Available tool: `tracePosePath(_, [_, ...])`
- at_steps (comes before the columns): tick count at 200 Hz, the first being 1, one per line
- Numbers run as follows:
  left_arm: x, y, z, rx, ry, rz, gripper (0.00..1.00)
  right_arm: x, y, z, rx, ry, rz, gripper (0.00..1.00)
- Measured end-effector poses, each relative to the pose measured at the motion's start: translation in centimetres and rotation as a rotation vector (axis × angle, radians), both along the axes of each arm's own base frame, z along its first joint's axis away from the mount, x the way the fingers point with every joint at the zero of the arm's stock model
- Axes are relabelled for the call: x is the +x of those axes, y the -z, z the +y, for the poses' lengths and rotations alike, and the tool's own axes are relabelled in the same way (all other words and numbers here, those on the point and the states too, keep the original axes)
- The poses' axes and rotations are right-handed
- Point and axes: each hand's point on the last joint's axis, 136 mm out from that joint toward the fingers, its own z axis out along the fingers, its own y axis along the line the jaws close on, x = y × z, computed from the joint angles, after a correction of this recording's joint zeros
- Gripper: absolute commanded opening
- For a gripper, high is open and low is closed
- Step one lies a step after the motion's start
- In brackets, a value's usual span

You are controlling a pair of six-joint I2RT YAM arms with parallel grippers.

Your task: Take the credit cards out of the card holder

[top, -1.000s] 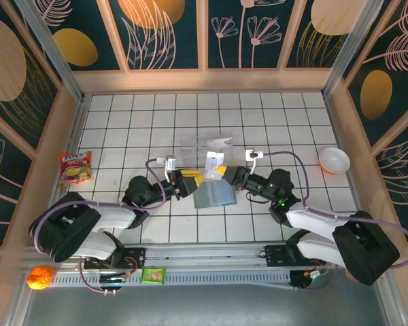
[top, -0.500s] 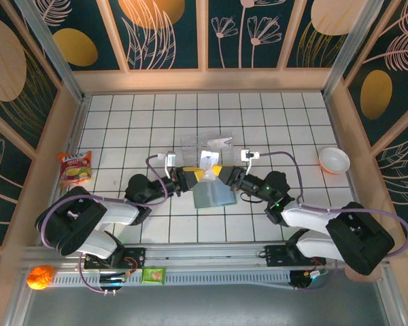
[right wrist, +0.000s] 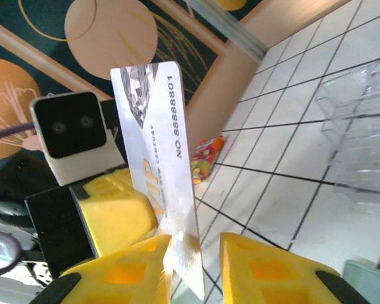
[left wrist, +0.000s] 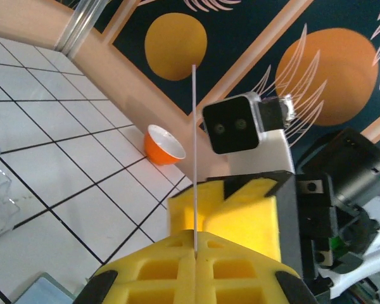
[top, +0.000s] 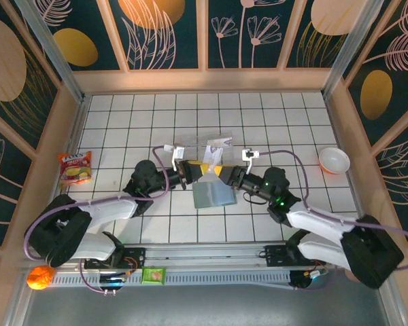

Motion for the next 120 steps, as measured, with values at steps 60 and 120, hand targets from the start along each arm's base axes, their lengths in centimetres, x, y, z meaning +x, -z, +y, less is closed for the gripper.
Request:
tracePosePath(60, [2.7, -0.2, -1.5, 0.284, -0.007, -0.132, 0.00, -0.7, -1.1, -5.1, -0.164, 0.149, -0.058, 0.30])
tracePosePath(120, [6.8, -2.0, -4.1, 0.600, 0.085, -0.398, 0.00, -1.2, 1.3, -6.9, -0.255, 0.188, 0.006, 0.30])
